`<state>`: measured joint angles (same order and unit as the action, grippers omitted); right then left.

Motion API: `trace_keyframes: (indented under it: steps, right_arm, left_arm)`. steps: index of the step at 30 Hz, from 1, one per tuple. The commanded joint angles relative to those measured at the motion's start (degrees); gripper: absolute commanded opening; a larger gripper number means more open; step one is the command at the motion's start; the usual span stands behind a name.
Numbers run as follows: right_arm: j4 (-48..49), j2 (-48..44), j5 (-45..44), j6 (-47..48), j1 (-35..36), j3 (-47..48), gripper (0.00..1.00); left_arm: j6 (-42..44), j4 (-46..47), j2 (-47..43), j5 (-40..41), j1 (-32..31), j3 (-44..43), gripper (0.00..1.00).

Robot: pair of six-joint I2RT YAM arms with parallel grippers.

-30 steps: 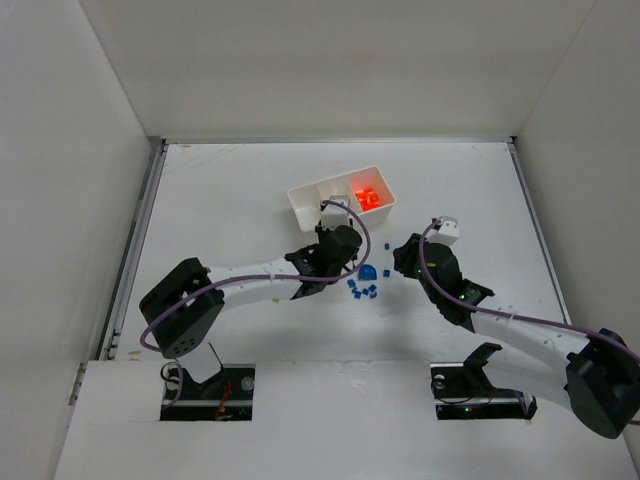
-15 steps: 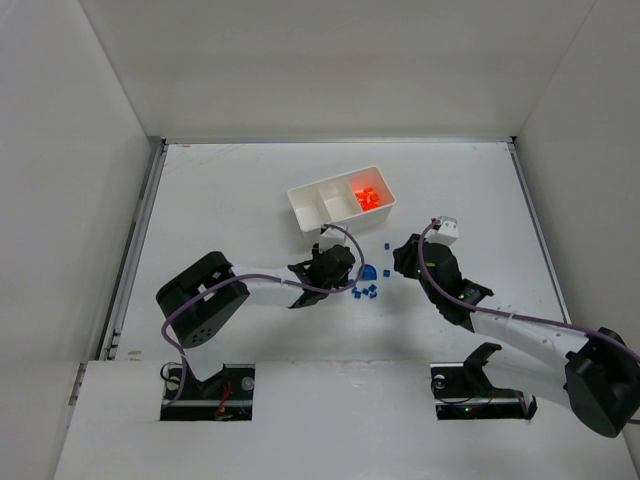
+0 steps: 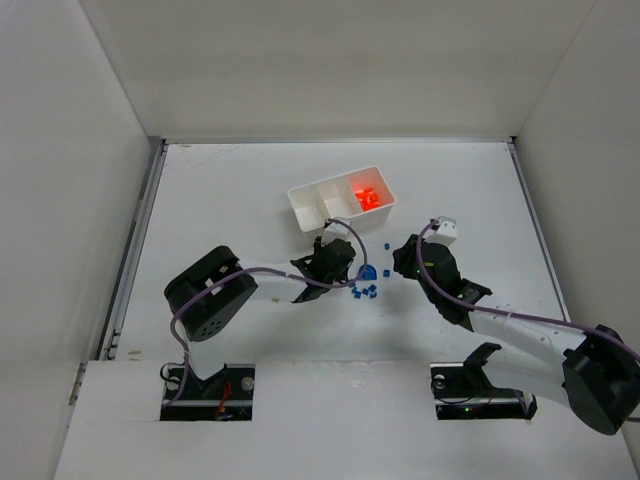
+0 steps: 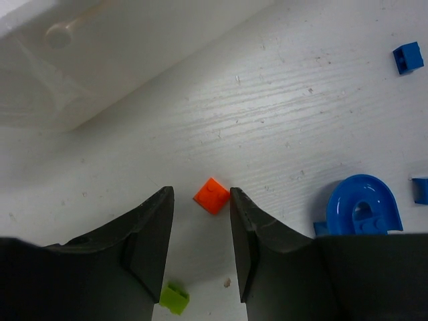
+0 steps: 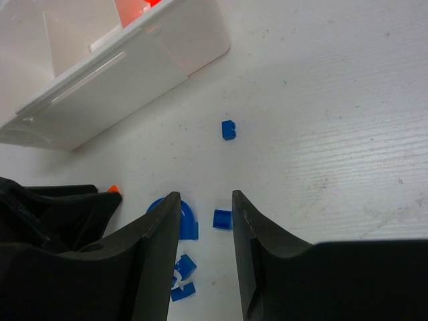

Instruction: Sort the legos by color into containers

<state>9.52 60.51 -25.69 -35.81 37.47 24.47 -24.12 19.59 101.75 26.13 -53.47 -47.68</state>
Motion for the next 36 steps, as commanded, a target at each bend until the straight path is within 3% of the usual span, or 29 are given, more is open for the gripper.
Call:
trace_keyframes:
  steps: [1,9,22,36]
  right_arm:
    - [2.2,0.5,-0.7,0.2,0.0,0.8,0.42]
    - [2.2,0.5,-1.1,0.2,0.0,0.7,0.42]
    - [2.4,1.2,-1.2,0.2,0.0,0.8,0.42]
    - [2.2,-0.5,-1.5,0.4,0.0,0.6,0.42]
  left_arm:
    - [1.6,-1.0,1.7,0.1,0.7,-1.3,0.35]
    - [1.0,-1.0,1.7,-0.1,0.2,-0.5,0.25]
    - [-2.2,-1.9,0.4,-0.1,-0.9,2.2,0.29]
    - [-1.2,-2.2,-2.3,3.8,-2.0,2.9,0.13]
